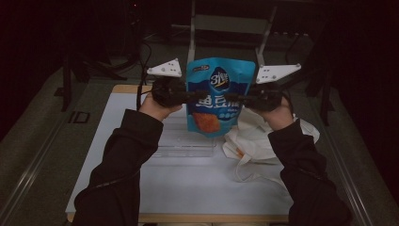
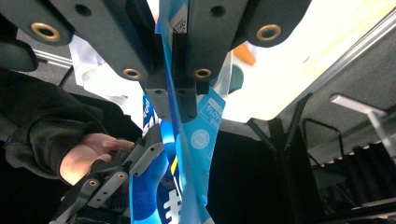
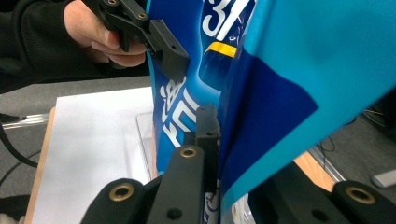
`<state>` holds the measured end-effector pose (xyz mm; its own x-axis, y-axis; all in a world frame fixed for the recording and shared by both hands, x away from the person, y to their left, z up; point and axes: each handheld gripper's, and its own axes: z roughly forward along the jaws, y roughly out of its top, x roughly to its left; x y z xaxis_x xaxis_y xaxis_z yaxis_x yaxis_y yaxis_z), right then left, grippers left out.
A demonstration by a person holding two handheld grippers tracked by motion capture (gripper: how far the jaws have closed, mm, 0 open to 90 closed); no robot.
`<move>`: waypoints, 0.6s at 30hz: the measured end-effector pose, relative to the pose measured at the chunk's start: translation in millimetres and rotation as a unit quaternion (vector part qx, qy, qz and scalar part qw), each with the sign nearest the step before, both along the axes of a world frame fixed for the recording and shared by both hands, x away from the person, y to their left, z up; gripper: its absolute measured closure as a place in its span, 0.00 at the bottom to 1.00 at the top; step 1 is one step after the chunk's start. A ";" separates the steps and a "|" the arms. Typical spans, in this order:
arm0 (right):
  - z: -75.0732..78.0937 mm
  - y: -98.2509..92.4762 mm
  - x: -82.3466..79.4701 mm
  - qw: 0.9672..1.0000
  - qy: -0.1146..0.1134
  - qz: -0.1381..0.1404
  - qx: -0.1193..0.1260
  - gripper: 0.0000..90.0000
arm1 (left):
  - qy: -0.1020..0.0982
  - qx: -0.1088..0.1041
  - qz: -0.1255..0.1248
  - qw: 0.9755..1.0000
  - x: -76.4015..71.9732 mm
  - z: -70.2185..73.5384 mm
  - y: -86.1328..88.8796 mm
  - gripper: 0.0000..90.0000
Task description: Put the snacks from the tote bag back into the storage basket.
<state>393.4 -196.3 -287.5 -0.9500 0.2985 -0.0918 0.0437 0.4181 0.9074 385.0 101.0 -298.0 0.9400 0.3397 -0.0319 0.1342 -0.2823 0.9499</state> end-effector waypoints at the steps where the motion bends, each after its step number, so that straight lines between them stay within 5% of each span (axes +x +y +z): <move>1: -0.1 4.0 0.5 1.000 0.000 0.003 -0.001 0.96 | 0.000 0.000 0.001 1.000 -0.8 -0.1 3.9 1.00; 18: -13.9 75.7 10.4 0.999 0.021 0.036 -0.008 0.96 | 0.010 0.024 0.033 0.999 -9.1 -12.0 69.9 1.00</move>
